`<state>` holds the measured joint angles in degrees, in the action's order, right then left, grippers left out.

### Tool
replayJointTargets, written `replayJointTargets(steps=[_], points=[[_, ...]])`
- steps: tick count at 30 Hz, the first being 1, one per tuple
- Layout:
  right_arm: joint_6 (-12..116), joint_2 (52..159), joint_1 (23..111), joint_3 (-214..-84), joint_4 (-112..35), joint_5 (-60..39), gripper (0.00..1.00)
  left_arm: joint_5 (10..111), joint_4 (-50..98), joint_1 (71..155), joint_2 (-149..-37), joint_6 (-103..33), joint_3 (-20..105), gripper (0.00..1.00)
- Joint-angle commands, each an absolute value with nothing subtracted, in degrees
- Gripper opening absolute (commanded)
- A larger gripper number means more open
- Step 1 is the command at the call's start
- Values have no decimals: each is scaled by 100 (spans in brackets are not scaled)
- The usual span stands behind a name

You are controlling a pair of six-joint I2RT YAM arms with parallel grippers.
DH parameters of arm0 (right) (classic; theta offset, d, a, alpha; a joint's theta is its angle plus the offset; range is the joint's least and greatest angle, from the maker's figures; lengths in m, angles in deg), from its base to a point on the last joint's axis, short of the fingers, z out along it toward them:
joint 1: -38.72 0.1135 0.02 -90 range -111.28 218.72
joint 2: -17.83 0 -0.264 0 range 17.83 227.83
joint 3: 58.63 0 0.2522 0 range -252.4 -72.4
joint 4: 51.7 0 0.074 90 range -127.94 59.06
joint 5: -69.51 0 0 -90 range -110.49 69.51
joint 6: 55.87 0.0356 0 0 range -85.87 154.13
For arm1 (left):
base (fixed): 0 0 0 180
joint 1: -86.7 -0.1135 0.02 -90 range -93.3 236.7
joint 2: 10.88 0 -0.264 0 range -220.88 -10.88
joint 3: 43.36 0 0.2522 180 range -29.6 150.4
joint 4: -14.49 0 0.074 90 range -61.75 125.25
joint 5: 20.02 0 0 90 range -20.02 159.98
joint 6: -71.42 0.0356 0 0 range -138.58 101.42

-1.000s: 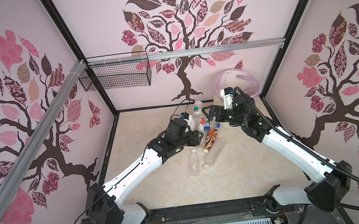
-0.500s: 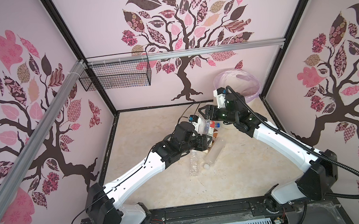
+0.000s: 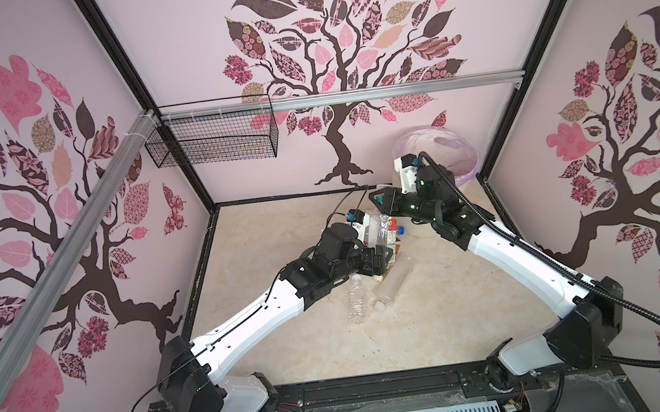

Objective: Throw the plastic bottles in the bin
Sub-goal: 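Grasp the clear bottle with the right gripper and raise it over the bin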

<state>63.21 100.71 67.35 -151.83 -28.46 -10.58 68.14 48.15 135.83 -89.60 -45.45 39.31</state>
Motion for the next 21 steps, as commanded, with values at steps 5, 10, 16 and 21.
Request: replayJointTargets(steps=[5, 10, 16, 21], points=[[5942, 9783, 6546, -15290, -2661, -1467, 24, 7306, 5065, 13575, -8808, -4158, 4246, 98], [5427, 9714, 6535, -15772, -2405, -2160, 24, 7578, 5172, 13579, -8809, -3828, 4630, 98], [4545, 9601, 6509, -16751, -2326, -3191, 23, 7980, 5005, 13575, -8935, -3273, 5274, 98], [3724, 9555, 6505, -17768, -2563, -4023, 23, 8080, 5184, 13550, -9403, -2760, 6240, 98]])
